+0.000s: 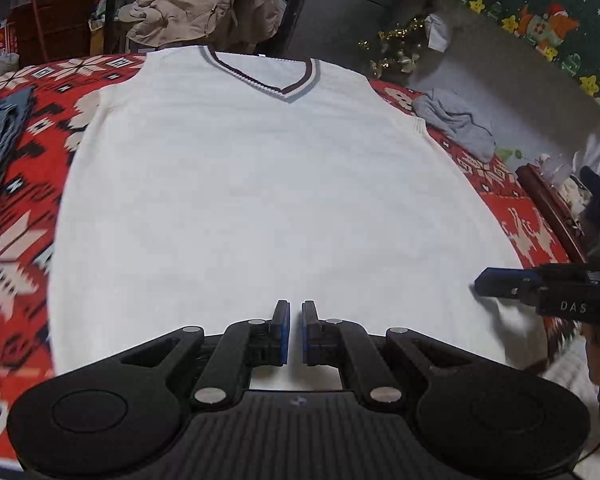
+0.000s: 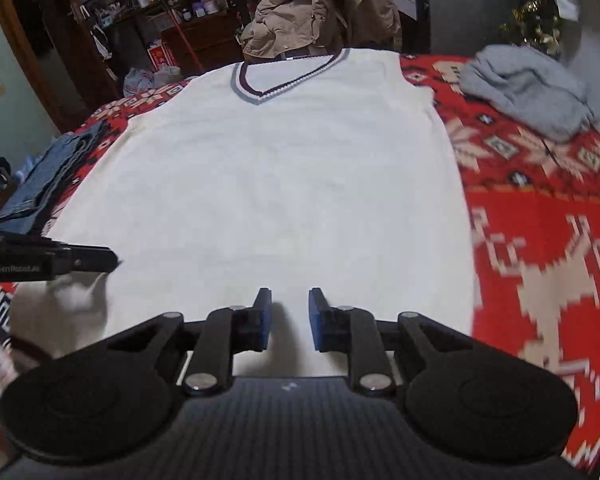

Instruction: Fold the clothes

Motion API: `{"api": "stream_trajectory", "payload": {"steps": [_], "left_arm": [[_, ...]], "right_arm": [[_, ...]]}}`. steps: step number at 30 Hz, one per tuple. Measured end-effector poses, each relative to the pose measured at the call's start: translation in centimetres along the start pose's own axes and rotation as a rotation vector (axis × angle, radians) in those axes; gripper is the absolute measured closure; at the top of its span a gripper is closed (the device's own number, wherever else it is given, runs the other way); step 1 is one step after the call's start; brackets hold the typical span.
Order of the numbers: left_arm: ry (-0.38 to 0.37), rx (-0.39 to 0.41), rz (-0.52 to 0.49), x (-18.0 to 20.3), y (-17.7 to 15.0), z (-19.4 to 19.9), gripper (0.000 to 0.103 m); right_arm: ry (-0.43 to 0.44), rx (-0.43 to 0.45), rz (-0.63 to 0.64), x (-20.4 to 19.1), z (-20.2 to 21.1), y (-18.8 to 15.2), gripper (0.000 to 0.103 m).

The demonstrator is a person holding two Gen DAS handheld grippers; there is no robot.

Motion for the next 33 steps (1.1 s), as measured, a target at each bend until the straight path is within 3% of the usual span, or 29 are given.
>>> {"api": "stream_trajectory", "payload": {"steps": [8,13,15,19,25,33], "left_arm": [[0.029,0.003,0.014,-2.1,-3.4,2.9,0.099],[0.024,-0.039,0.129,-5.0,-4.2,4.8,0.098],[-0.001,-0.056,0.188,-6.3,-4.5,5.8,0.097],[-0.073,-0.100,0.299,-8.5,-5.9,6.8,0.080],[-0.057,-0.128,0.395,-10.2,-7.6,6.3,0.076],[-0.178,-0.128,0.465,-10.1,-8.2,5.5,0.072]], "right_arm": [[-0.019,-0.001,0.034,-0.4,3.1,-3.9,0.081],[-0.033,0.018,-0.012,0.0,4.9,-4.7,0.081],[-0.032,0.034,-0.048,0.3,6.2,-4.8,0.081],[-0.011,0.062,-0.102,0.9,8.7,-5.1,0.077],[0.012,0.087,-0.194,2.4,10.1,-5.9,0.075],[0.050,0.124,-0.278,3.2,10.7,-6.8,0.074]]}}
Point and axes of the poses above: each gripper's, at about its wrist camera, not at the fingertips, and z roughly against the way its jaws point, x to its right, y to its top, the point moved 3 cm from there along -z, roughly the way its jaws point, and after that the axes turned 15 degrees about y, right-handed, at the moved point
